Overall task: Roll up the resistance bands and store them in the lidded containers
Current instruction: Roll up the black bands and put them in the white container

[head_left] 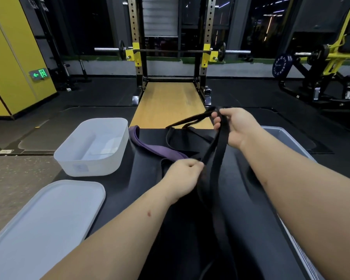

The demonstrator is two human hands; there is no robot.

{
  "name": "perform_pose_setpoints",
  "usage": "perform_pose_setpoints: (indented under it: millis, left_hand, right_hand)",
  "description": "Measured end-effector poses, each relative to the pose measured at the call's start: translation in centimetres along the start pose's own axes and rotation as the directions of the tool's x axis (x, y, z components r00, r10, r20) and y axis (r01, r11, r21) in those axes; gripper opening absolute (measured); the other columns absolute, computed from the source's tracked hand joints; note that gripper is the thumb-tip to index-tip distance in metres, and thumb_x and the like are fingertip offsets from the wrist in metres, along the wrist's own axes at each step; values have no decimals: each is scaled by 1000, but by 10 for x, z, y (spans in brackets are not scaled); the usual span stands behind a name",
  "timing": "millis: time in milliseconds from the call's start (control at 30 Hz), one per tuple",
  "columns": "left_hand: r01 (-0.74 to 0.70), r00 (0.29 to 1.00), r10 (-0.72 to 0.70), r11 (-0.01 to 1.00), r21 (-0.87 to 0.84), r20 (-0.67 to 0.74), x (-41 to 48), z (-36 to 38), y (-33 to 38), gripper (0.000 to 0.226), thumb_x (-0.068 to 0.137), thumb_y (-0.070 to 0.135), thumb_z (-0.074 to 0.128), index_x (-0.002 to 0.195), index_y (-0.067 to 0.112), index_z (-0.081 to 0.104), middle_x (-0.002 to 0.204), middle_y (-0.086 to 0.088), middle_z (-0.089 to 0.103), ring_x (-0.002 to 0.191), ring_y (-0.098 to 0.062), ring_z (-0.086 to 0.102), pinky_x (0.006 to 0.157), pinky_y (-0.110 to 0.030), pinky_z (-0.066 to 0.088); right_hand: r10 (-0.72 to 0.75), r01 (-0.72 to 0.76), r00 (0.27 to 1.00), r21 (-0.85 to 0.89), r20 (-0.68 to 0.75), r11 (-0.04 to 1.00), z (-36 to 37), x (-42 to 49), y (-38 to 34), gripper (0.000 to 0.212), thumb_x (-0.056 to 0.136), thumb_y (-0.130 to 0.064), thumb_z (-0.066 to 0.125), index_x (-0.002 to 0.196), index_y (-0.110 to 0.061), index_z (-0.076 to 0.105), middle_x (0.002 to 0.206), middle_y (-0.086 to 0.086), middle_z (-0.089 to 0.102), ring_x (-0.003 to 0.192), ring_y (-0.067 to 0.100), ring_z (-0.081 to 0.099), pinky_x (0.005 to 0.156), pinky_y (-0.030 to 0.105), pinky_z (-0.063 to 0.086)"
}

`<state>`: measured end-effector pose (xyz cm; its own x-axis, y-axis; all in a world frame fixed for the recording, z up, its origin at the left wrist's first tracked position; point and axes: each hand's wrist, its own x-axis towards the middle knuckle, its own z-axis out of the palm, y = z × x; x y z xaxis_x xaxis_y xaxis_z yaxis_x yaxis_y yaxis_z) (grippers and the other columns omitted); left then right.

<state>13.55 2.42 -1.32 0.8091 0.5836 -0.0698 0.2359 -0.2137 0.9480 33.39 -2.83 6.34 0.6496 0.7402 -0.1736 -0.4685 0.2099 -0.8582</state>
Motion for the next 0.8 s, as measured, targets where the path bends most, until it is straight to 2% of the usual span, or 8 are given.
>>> perform_pose_setpoints:
  millis: [67, 167, 267, 333, 467, 600, 733, 800]
  left_hand:
    - [-99, 968, 167, 938, 331, -185, 11, -10, -2, 26, 102, 22, 52, 117, 25, 73, 115, 8, 71, 105, -13, 65, 94, -26, 49]
    - [-222, 926, 365, 731, 645, -95, 24, -11, -4, 35, 101, 16, 49, 130, 29, 65, 138, 7, 54, 130, -16, 47, 108, -31, 38]
    - [-230, 954, 277, 426, 875, 116, 38, -2, -6, 46, 102, 33, 50, 147, 39, 46, 165, -3, 18, 152, -26, 11, 121, -57, 11]
    - [-179, 983, 113, 390, 903, 146, 51, 1, -12, 52, 103, 37, 47, 154, 42, 34, 169, -4, 2, 155, -31, 2, 121, -62, 11]
    - [-155, 985, 107, 235, 959, 133, 64, -7, -16, 52, 103, 26, 43, 153, 39, 36, 149, -8, 37, 134, -31, 32, 103, -48, 40]
    - [48, 994, 78, 307, 951, -76, 62, -22, -16, 46, 99, 16, 44, 145, 20, 44, 133, -11, 47, 123, -32, 46, 92, -45, 48]
    - [358, 926, -61, 452, 817, -372, 63, -44, -11, 75, 99, 12, 47, 161, 3, 5, 155, -18, 32, 135, -36, 48, 100, -44, 48]
    - [447, 887, -142, 509, 736, -440, 65, -55, -9, 81, 98, 12, 52, 160, -1, 0, 159, -19, 25, 138, -36, 45, 103, -45, 46]
  right_hand:
    - [-30, 30, 999, -26, 12, 999, -2, -2, -4, 24, 104, -15, 47, 109, 1, 65, 89, 8, 66, 62, 12, 62, 51, 23, 50]
    - [-44, 44, 999, -59, 16, 997, -4, -8, -3, 27, 105, -14, 46, 107, 3, 68, 89, 8, 66, 63, 11, 63, 50, 21, 50]
    - [-51, 51, 999, -48, 8, 998, -6, -13, -1, 28, 105, -13, 45, 110, 5, 67, 88, 7, 66, 59, 9, 60, 49, 20, 49]
    - [-61, 61, 998, -39, 7, 997, -8, -15, 2, 26, 105, -12, 45, 108, 3, 66, 96, 9, 67, 58, 9, 57, 48, 19, 47]
    - [-84, 85, 996, -19, 12, 996, -18, -16, 4, 21, 105, -10, 46, 114, 0, 62, 97, 10, 71, 56, 10, 57, 47, 20, 46]
    - [-131, 131, 991, 3, -24, 991, -24, -17, 5, 20, 105, -8, 46, 113, -3, 63, 96, 9, 73, 55, 10, 56, 47, 21, 45]
    - [-239, 245, 967, 60, -90, 968, -25, -21, 8, 24, 106, -7, 42, 120, -2, 62, 95, 7, 74, 56, 10, 54, 48, 21, 44]
    - [-288, 302, 948, 100, -133, 948, -24, -24, 8, 25, 106, -6, 41, 118, -5, 63, 96, 7, 72, 56, 10, 54, 48, 22, 43]
